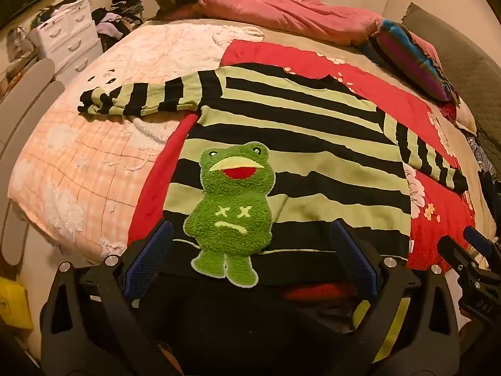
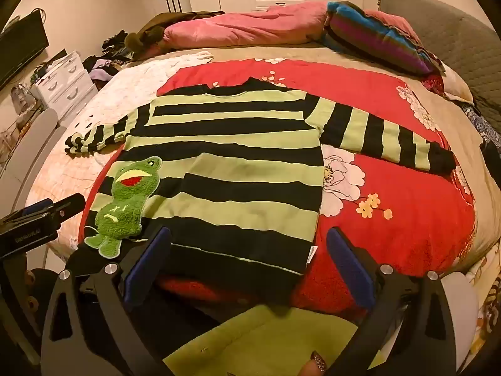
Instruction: Fold small clothes
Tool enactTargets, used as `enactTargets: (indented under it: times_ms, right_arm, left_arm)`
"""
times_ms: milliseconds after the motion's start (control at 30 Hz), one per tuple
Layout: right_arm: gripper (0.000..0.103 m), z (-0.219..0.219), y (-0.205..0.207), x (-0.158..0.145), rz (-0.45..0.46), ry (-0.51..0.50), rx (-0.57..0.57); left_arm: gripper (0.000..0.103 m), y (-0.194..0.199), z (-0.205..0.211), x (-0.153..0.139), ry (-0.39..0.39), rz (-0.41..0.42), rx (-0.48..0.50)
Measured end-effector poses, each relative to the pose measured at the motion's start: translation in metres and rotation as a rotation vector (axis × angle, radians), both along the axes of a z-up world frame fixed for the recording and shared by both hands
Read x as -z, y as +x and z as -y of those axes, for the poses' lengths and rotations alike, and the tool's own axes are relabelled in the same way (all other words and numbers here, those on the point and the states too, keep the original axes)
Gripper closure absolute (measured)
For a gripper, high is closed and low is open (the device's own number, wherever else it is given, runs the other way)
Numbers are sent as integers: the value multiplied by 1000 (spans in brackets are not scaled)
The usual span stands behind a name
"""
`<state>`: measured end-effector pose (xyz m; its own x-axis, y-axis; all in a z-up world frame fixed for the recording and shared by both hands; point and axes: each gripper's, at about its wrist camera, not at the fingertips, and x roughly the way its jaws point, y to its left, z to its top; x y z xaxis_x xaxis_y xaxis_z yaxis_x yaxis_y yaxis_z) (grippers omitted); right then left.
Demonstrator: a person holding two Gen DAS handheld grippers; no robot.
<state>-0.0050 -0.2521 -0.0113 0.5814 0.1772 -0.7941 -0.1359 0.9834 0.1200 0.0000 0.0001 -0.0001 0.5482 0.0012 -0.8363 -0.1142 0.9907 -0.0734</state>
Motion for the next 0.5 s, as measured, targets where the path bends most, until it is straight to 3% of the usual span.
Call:
enactTargets:
  times_ms: [500]
  right_arm:
    - [4,-1,-6,-3,4,6,0]
  left_arm:
    - [9,4,0,0,12,6,3]
